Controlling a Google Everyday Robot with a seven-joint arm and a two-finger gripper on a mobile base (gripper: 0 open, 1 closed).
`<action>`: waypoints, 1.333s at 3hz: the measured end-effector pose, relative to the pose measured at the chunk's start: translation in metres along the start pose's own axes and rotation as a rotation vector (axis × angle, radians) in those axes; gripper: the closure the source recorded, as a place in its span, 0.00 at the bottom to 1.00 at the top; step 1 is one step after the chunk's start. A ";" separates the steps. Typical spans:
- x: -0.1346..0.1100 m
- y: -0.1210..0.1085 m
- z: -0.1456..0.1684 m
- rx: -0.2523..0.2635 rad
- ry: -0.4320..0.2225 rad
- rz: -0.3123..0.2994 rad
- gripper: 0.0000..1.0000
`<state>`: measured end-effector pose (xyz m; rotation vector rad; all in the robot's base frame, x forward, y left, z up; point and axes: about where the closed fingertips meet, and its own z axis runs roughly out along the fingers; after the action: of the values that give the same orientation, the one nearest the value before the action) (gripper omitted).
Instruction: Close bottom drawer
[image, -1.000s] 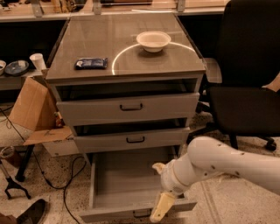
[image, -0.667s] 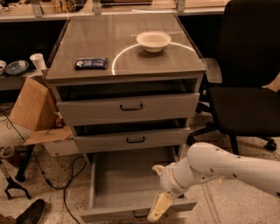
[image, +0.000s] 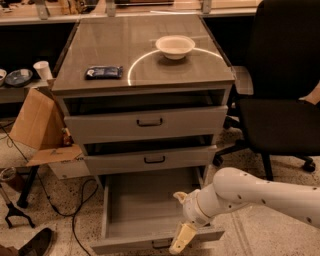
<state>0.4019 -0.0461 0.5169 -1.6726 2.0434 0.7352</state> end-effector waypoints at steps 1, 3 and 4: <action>0.046 -0.018 0.035 -0.017 -0.036 0.010 0.00; 0.161 -0.037 0.109 -0.066 -0.127 0.110 0.19; 0.198 -0.038 0.128 -0.070 -0.176 0.163 0.42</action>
Offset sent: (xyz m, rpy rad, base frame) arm -0.0050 -0.0660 -0.2417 0.1684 0.1450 -0.0620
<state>0.3952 -0.1248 0.2913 -1.4328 2.0665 0.9814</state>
